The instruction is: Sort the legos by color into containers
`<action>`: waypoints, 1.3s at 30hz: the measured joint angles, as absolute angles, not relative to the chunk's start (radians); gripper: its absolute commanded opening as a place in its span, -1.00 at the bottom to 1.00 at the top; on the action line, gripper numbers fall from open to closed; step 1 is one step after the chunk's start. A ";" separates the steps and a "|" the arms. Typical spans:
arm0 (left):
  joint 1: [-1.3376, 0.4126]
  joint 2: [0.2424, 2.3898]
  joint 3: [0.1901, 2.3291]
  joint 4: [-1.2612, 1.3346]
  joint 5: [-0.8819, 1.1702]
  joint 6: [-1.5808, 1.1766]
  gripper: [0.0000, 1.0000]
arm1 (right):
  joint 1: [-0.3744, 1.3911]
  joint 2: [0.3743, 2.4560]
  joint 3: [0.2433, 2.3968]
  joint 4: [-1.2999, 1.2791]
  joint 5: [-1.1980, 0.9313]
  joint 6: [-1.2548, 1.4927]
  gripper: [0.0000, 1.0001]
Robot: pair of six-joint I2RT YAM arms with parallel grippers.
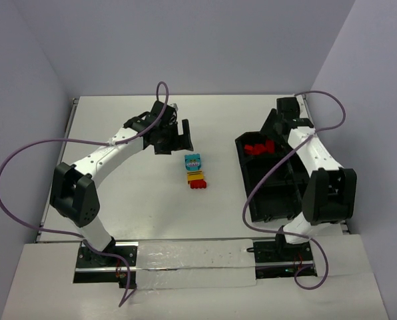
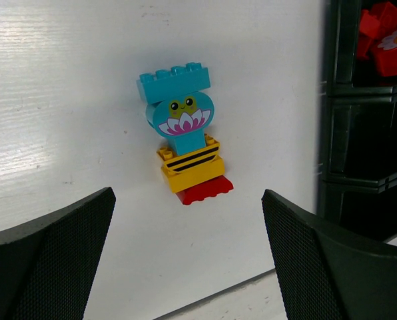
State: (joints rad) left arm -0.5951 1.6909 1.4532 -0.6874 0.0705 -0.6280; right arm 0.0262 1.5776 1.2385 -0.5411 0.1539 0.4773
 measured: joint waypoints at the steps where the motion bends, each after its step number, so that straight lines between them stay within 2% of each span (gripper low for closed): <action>1: -0.595 1.691 1.453 -0.688 0.067 -0.628 0.99 | 0.037 1.546 1.238 -0.539 0.147 0.471 0.37; 4: -0.595 1.693 1.453 -0.687 0.056 -0.628 0.99 | 0.113 1.430 1.238 -0.522 0.120 0.446 0.36; 7: -0.595 1.701 1.454 -0.690 0.040 -0.628 0.99 | 0.280 1.322 1.225 -0.466 0.114 0.404 0.34; 11: -0.595 1.709 1.454 -0.712 -0.003 -0.629 0.99 | 0.533 1.226 1.091 -0.313 0.054 0.377 0.33; 13: -0.595 1.710 1.454 -0.724 -0.023 -0.629 0.98 | 0.593 1.219 1.011 -0.268 0.038 0.388 0.32; 19: -0.579 1.710 1.454 -0.735 -0.047 -0.660 0.91 | 0.667 1.381 0.957 -0.294 0.077 0.442 0.30; 26: -0.540 1.710 1.433 -0.739 -0.064 -0.704 0.90 | 0.795 1.468 0.959 -0.309 0.087 0.458 0.43; 32: -0.537 1.710 1.404 -0.742 -0.063 -0.721 0.89 | 0.846 1.621 1.050 -0.353 0.129 0.500 0.52; 39: -0.537 1.710 1.404 -0.741 -0.063 -0.721 0.87 | 0.860 1.761 1.128 -0.431 0.195 0.567 0.54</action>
